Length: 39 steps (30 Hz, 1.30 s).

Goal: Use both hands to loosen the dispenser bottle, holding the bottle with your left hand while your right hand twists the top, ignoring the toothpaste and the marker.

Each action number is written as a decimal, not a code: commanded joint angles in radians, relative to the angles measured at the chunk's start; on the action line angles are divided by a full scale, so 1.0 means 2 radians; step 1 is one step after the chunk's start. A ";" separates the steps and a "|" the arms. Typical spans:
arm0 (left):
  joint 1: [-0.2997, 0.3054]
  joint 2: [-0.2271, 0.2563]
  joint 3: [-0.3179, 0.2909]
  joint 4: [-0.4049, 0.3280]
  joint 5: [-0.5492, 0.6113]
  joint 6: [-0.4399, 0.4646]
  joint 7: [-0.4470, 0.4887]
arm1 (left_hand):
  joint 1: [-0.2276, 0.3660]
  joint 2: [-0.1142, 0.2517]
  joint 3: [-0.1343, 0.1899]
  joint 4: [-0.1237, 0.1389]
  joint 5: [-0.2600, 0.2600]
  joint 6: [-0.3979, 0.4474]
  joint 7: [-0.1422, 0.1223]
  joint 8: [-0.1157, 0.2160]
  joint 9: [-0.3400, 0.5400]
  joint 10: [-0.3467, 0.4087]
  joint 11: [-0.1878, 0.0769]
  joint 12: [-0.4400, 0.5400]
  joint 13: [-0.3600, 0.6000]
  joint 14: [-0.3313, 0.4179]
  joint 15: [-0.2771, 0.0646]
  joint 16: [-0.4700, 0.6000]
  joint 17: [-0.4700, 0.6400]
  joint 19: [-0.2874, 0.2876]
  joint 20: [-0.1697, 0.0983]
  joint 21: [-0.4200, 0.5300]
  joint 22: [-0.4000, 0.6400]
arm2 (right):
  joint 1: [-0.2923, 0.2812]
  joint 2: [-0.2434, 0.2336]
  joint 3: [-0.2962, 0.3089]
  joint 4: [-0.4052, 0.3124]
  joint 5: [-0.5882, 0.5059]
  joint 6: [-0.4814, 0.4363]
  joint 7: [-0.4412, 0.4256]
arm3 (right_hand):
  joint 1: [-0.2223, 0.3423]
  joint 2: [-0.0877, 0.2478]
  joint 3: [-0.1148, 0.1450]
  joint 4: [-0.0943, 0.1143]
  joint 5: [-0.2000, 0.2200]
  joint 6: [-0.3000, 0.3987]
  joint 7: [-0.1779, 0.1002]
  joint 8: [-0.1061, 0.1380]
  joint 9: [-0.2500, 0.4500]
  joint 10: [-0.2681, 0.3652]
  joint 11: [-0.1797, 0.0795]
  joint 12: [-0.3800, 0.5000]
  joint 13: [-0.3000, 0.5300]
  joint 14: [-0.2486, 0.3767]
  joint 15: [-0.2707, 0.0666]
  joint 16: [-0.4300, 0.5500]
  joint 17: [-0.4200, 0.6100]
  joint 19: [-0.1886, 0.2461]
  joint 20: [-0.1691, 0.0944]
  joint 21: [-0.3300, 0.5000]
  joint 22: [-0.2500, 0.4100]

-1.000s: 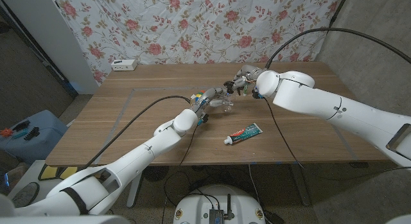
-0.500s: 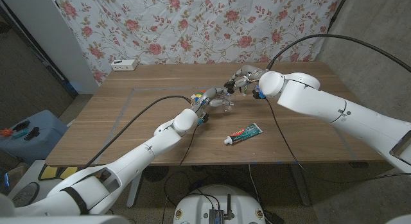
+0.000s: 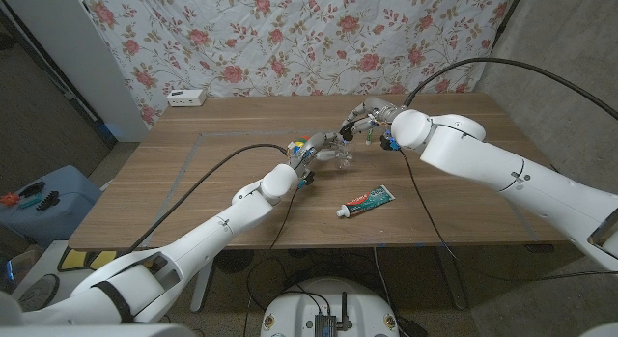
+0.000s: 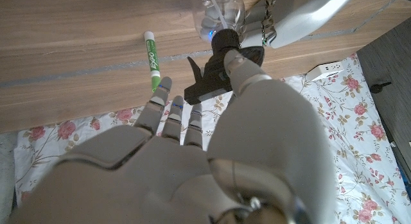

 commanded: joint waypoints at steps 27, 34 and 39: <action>0.003 -0.001 -0.002 0.003 -0.002 -0.002 0.004 | -0.028 0.060 0.030 0.024 0.002 0.031 -0.011 0.003 0.000 0.040 -0.033 0.004 0.070 0.013 -0.051 0.001 0.001 0.000 -0.018 -0.001 0.000 | -0.013 0.007 0.002 0.007 -0.043 0.029 0.006 | 0.019 0.009 -0.003 -0.002 0.005 0.025 -0.019 0.009 -0.006 0.019 -0.027 -0.001 0.000 0.000 -0.017 0.006 0.004 -0.009 -0.013 -0.002 0.001; 0.005 0.000 -0.003 -0.001 -0.002 -0.001 0.005 | -0.028 0.060 0.030 0.023 0.002 0.032 -0.011 0.003 0.000 0.039 -0.031 0.003 0.070 0.014 -0.052 0.001 0.001 0.000 -0.018 -0.001 0.000 | -0.014 0.005 0.003 -0.004 -0.048 0.018 0.010 | 0.027 0.007 -0.004 -0.001 0.007 -0.012 -0.019 -0.012 -0.011 0.011 -0.029 -0.005 0.000 -0.004 -0.016 0.005 0.003 -0.014 -0.011 -0.002 0.001; 0.005 0.000 -0.002 0.001 -0.001 -0.006 0.006 | -0.028 0.060 0.030 0.023 0.002 0.032 -0.011 0.003 0.000 0.038 -0.030 0.002 0.070 0.015 -0.052 0.001 0.001 0.000 -0.018 -0.001 0.000 | -0.014 0.001 0.005 -0.016 -0.050 0.003 0.011 | 0.029 0.006 -0.005 -0.001 0.008 -0.032 -0.020 -0.024 -0.014 0.007 -0.028 -0.006 0.000 -0.007 -0.014 0.004 0.002 -0.017 -0.010 -0.002 0.001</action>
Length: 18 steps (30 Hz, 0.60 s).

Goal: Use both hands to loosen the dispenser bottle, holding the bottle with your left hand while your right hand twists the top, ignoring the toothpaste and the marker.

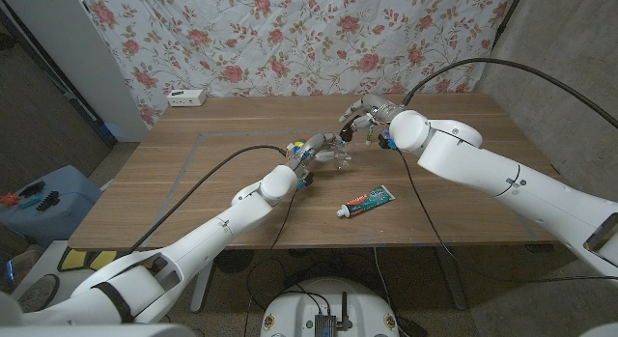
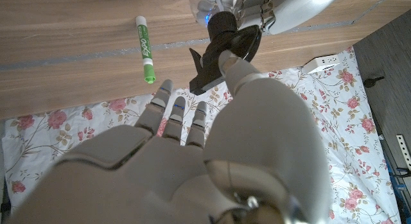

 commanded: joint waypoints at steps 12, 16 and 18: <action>-0.001 0.000 0.000 0.005 0.004 -0.014 0.002 | -0.028 0.059 0.031 0.024 0.002 0.033 -0.011 0.003 0.003 0.041 -0.032 0.003 0.070 0.012 -0.055 0.000 -0.001 0.000 -0.018 -0.001 0.000 | -0.009 -0.013 0.016 -0.052 -0.002 -0.055 -0.009 | -0.019 -0.011 -0.017 0.011 -0.001 -0.036 0.000 -0.024 -0.004 -0.008 0.009 -0.001 0.002 -0.007 0.009 -0.002 0.001 -0.005 0.004 0.001 0.001; -0.001 0.000 -0.001 0.005 0.004 -0.013 0.001 | -0.029 0.059 0.031 0.024 0.002 0.032 -0.012 0.003 0.003 0.041 -0.030 0.003 0.070 0.012 -0.055 0.000 -0.001 0.000 -0.018 -0.001 0.000 | -0.014 -0.012 0.023 -0.059 0.001 -0.062 -0.019 | -0.067 -0.021 -0.037 0.027 -0.009 -0.055 0.005 -0.038 -0.004 -0.008 0.019 0.000 0.002 -0.005 0.014 -0.001 0.002 -0.003 0.009 0.003 0.002; -0.001 0.000 -0.001 0.002 0.005 -0.008 0.003 | -0.029 0.060 0.031 0.024 0.002 0.032 -0.011 0.003 0.003 0.040 -0.029 0.002 0.071 0.012 -0.055 0.000 0.000 0.000 -0.018 -0.001 0.000 | -0.015 -0.013 0.024 -0.062 0.003 -0.065 -0.023 | -0.074 -0.022 -0.040 0.029 -0.010 -0.060 0.007 -0.041 -0.004 -0.008 0.021 0.000 0.002 -0.005 0.015 -0.001 0.002 -0.002 0.011 0.003 0.002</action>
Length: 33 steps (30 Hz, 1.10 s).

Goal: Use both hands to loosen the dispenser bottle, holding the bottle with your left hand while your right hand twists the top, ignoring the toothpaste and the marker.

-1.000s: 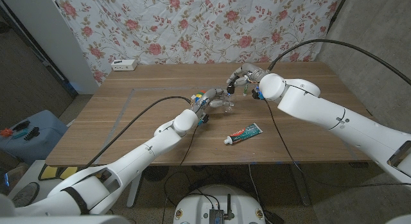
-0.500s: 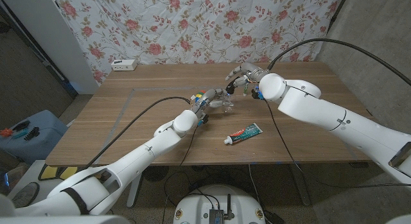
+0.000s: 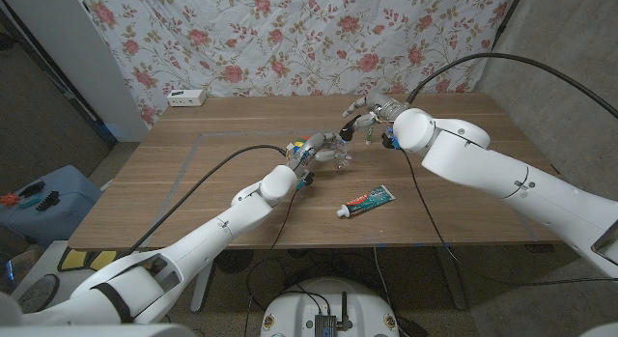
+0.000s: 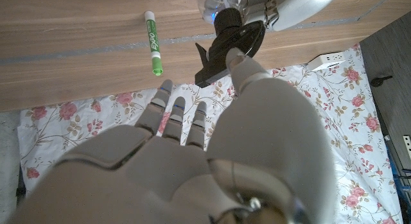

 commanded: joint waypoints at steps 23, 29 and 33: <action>-0.003 -0.004 -0.001 0.008 0.001 -0.001 0.002 | -0.029 0.059 0.029 0.026 0.002 0.034 -0.011 0.003 0.003 0.041 -0.031 0.000 0.070 0.012 -0.055 0.000 0.002 0.000 -0.018 -0.001 0.000 | -0.023 0.009 0.018 -0.031 0.021 -0.049 -0.070 | -0.179 -0.005 -0.064 0.063 -0.019 -0.026 0.094 -0.023 0.007 0.015 0.044 0.005 0.002 0.015 0.022 0.003 0.004 0.015 0.016 0.006 0.002; -0.005 -0.006 0.000 0.008 0.002 0.006 0.005 | -0.029 0.060 0.030 0.026 0.002 0.034 -0.011 0.003 0.003 0.041 -0.031 0.000 0.071 0.012 -0.055 0.000 0.002 0.000 -0.019 -0.001 0.000 | -0.010 0.019 -0.001 -0.030 0.013 -0.082 -0.086 | -0.216 -0.013 -0.079 0.076 -0.020 -0.015 0.103 -0.021 0.007 0.021 0.050 0.006 0.002 0.020 0.026 0.004 0.005 0.021 0.020 0.006 0.002; -0.007 -0.007 0.001 0.011 0.002 0.002 0.003 | -0.029 0.060 0.030 0.026 0.002 0.033 -0.011 0.002 0.003 0.042 -0.031 0.000 0.071 0.013 -0.055 0.000 0.002 0.000 -0.019 -0.001 0.000 | -0.009 0.021 -0.003 -0.028 0.018 -0.086 -0.090 | -0.231 -0.016 -0.085 0.081 -0.020 -0.009 0.107 -0.019 0.007 0.025 0.054 0.007 0.002 0.023 0.027 0.004 0.005 0.024 0.021 0.007 0.002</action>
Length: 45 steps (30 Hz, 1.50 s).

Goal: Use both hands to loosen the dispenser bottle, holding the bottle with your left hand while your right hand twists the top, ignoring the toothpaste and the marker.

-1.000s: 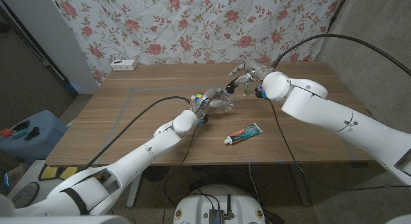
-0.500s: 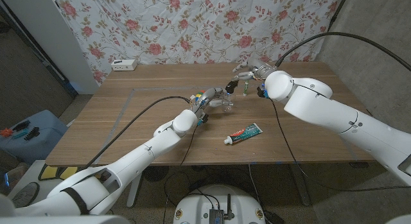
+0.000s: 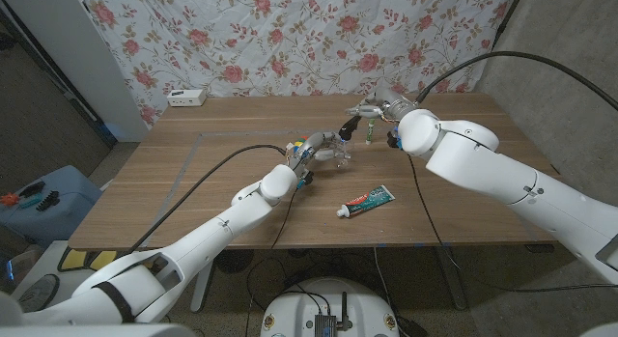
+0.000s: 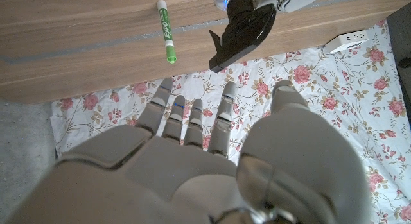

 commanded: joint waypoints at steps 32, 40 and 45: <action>-0.001 -0.003 0.004 -0.006 0.004 0.011 0.005 | -0.029 0.060 0.031 0.025 0.004 0.034 -0.012 0.001 0.003 0.042 -0.031 0.001 0.071 0.013 -0.055 0.003 0.002 0.000 -0.018 -0.001 0.000 | 0.053 0.029 -0.049 0.026 0.052 -0.093 -0.040 | -0.092 0.002 -0.030 0.038 0.001 0.027 0.015 0.004 0.001 0.007 0.017 0.003 0.002 0.007 0.008 0.004 0.004 0.015 0.004 0.003 0.001; -0.006 -0.004 0.005 0.001 0.003 0.006 0.000 | -0.030 0.060 0.031 0.026 0.004 0.034 -0.012 0.001 0.003 0.042 -0.033 0.001 0.072 0.013 -0.055 0.003 0.002 0.000 -0.018 -0.001 0.000 | 0.065 0.029 -0.061 0.033 0.059 -0.083 -0.038 | -0.104 0.002 -0.035 0.042 0.003 0.019 0.020 -0.001 0.000 0.004 0.018 0.001 0.001 0.007 0.009 0.004 0.004 0.015 0.007 0.002 0.001; -0.008 -0.005 0.005 0.004 0.003 0.004 -0.002 | -0.030 0.061 0.031 0.026 0.004 0.034 -0.011 0.000 0.003 0.042 -0.031 0.001 0.072 0.013 -0.055 0.003 0.002 0.000 -0.018 -0.001 0.000 | 0.075 0.035 -0.069 0.042 0.062 -0.088 -0.036 | -0.106 0.000 -0.037 0.042 0.003 0.014 0.021 -0.004 0.000 -0.001 0.020 -0.001 0.001 0.006 0.011 0.003 0.003 0.016 0.008 0.002 0.001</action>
